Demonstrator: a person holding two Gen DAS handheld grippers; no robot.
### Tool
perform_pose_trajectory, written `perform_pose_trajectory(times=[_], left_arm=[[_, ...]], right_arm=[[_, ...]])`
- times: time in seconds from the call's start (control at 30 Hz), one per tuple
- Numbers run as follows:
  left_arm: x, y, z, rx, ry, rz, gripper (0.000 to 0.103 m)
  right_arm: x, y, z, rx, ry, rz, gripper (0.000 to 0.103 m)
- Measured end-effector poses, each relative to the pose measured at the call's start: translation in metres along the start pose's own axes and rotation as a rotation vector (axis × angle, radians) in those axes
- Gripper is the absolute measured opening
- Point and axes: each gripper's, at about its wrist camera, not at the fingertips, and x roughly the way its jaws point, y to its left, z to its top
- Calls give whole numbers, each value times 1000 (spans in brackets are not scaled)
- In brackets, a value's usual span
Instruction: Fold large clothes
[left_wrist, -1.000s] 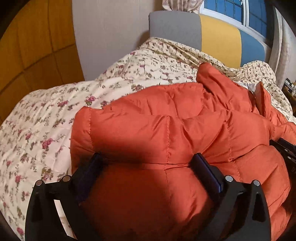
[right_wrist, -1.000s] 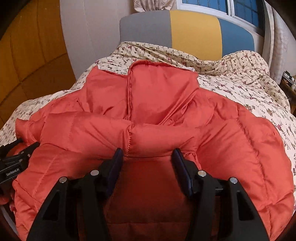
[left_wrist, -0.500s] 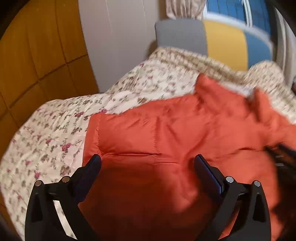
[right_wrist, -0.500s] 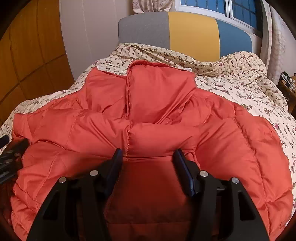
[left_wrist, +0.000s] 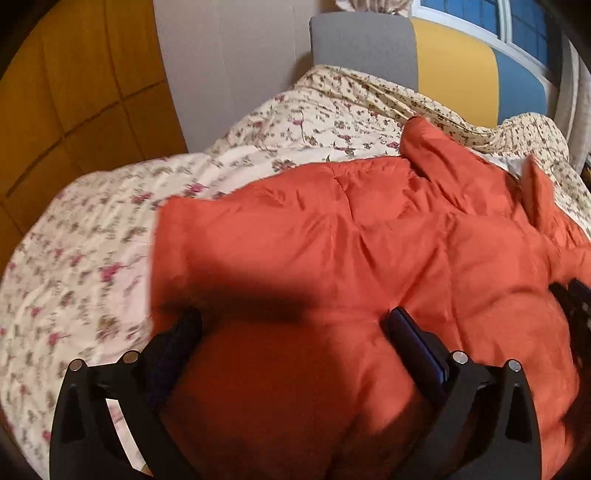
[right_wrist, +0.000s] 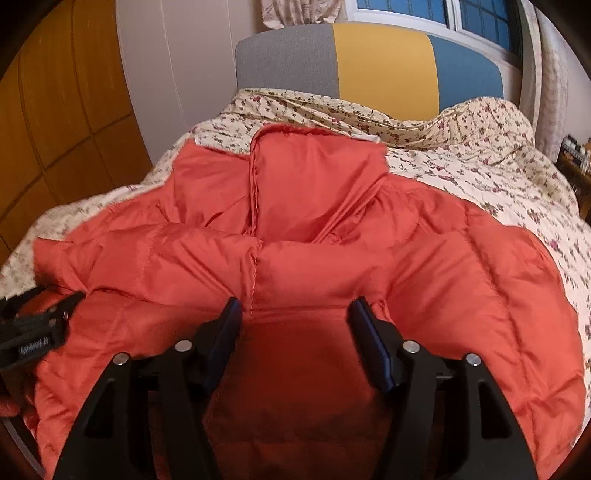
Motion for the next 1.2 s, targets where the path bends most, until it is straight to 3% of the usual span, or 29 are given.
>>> perform_pose_trajectory(times=[0.2, 0.33, 0.5, 0.63, 0.73, 0.9, 1.2], left_arm=[[-40, 2, -25, 35, -79, -7, 100], [-17, 0, -26, 30, -15, -18, 100], [-8, -3, -27, 47, 12, -9, 100], [-19, 3, -28, 40, 8, -20, 100], [-47, 11, -39, 42, -7, -65, 100], [-87, 33, -79, 3, -4, -127, 100], [-132, 66, -157, -63, 5, -127, 100]], right_arm=[[-50, -24, -13, 41, -25, -15, 64], [-39, -39, -24, 86, 26, -14, 65], [-25, -22, -25, 0, 56, -99, 69], [-36, -34, -21, 49, 81, -47, 70], [-73, -50, -27, 103, 84, 10, 73], [-139, -81, -51, 154, 73, 29, 73], [-223, -152, -128, 274, 98, -58, 73]])
